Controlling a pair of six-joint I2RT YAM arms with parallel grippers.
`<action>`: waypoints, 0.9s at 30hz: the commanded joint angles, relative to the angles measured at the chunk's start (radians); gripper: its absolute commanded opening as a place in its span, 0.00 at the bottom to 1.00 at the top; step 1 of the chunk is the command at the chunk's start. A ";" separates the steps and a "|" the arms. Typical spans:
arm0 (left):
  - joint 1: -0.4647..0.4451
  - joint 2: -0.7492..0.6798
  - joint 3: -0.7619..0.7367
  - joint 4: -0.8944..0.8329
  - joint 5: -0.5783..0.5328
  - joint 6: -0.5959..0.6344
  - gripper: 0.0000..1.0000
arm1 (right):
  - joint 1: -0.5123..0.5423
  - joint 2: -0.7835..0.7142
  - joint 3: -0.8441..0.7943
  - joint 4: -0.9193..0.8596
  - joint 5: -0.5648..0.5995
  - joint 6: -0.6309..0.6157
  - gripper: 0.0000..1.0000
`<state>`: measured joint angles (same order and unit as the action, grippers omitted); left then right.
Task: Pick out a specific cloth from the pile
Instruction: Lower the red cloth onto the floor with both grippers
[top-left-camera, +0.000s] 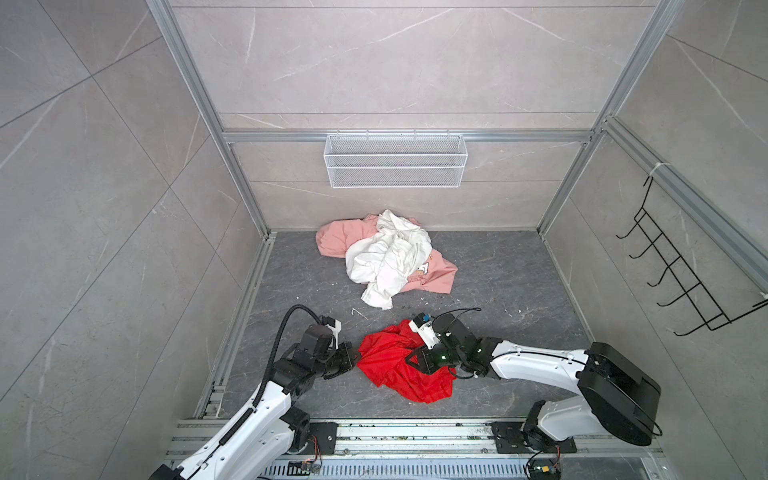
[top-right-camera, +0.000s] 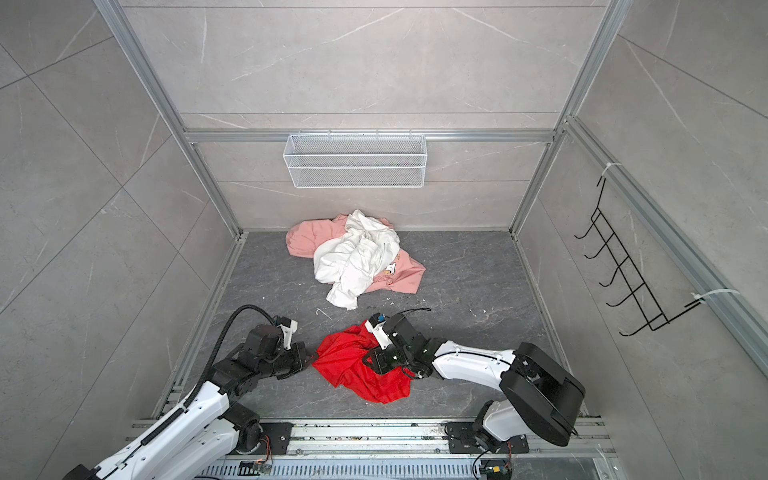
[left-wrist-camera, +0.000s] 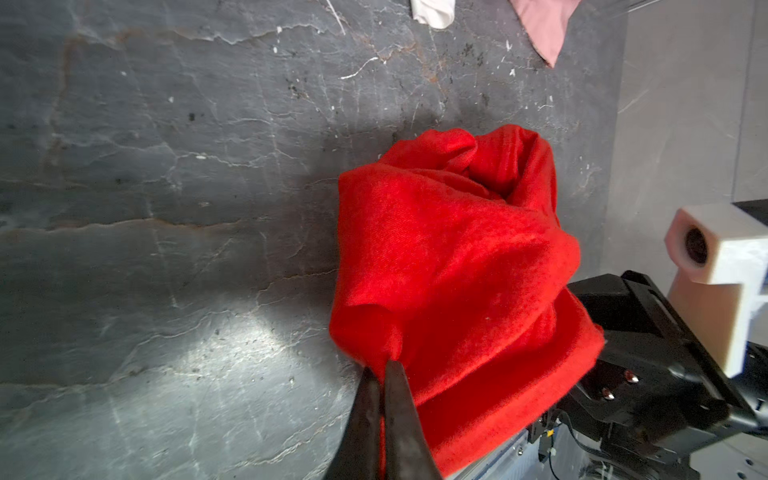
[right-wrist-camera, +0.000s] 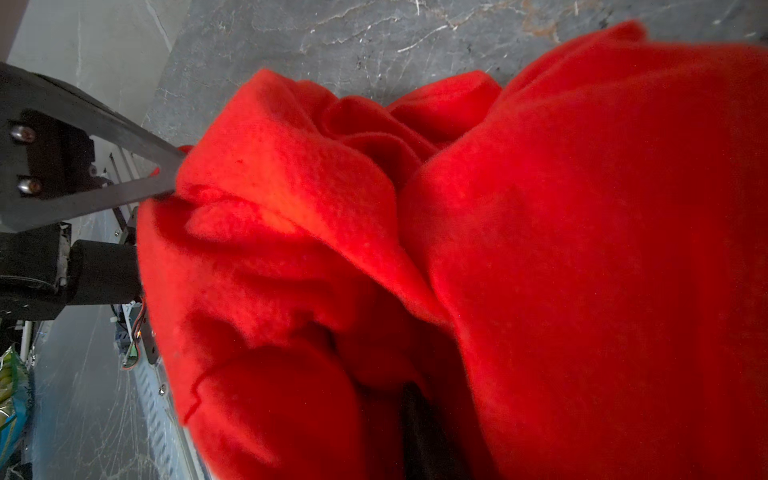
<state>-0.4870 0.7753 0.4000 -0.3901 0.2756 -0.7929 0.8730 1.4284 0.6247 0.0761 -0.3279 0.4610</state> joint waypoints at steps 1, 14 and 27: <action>-0.023 0.045 0.065 -0.058 -0.100 0.049 0.00 | 0.002 -0.043 0.035 -0.095 0.025 -0.001 0.35; -0.045 0.086 0.035 -0.061 -0.216 0.011 0.00 | 0.001 -0.206 0.195 -0.370 0.023 -0.128 0.43; -0.044 0.046 0.016 -0.126 -0.354 -0.058 0.00 | 0.085 0.001 0.272 -0.174 0.075 -0.258 0.35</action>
<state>-0.5304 0.8345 0.4278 -0.5007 -0.0273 -0.8238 0.9348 1.3869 0.8631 -0.1467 -0.2905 0.2577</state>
